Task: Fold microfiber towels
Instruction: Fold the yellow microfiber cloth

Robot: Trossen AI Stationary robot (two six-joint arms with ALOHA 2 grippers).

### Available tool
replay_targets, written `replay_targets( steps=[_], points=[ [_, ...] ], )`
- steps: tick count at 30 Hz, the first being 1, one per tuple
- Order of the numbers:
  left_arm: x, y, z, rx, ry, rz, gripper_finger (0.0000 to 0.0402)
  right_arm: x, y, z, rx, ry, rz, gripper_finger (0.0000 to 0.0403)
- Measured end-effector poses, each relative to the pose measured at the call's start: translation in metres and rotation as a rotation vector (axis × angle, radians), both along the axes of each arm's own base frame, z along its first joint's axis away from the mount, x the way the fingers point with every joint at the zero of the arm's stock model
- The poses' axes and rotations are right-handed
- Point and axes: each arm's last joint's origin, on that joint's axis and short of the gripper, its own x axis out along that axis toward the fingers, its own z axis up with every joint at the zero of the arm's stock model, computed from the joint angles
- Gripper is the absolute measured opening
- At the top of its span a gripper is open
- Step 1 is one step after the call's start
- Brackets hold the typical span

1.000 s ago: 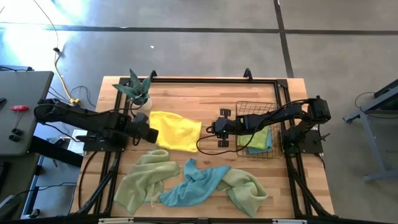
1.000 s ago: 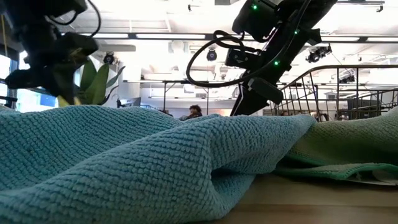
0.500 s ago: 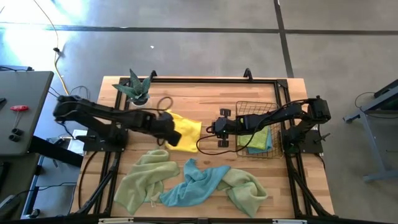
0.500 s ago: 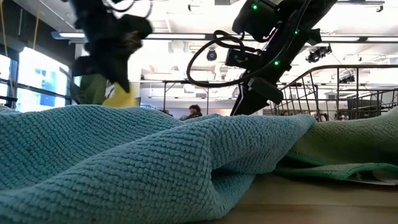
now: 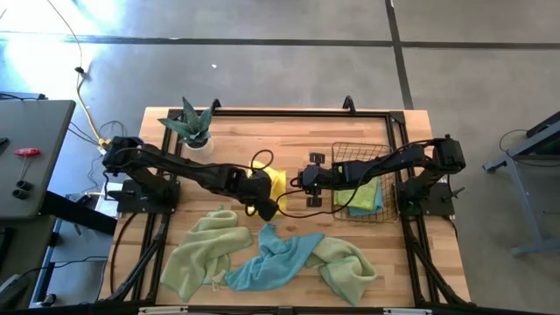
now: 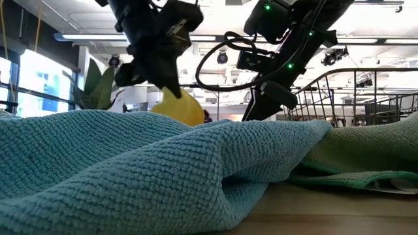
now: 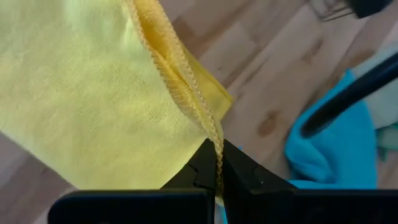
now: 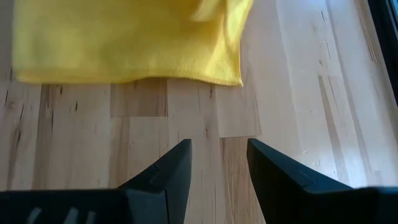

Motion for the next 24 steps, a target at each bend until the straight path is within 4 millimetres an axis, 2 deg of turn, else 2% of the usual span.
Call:
replay_targets(
  steps=[12, 17, 24],
  points=[
    [0.027, -0.006, -0.029, -0.004, -0.065, -0.010, 0.0000, 0.000, 0.000, 0.000, 0.000, -0.001, 0.000, 0.0149],
    [0.032, -0.006, -0.041, 0.008, -0.056, -0.005, 0.0000, 0.000, 0.000, 0.000, -0.001, -0.002, 0.000, 0.0149],
    [0.039, -0.005, -0.041, 0.067, -0.125, 0.046, 0.0024, 0.000, 0.000, 0.000, -0.001, -0.002, 0.001, 0.0149]
  ],
)
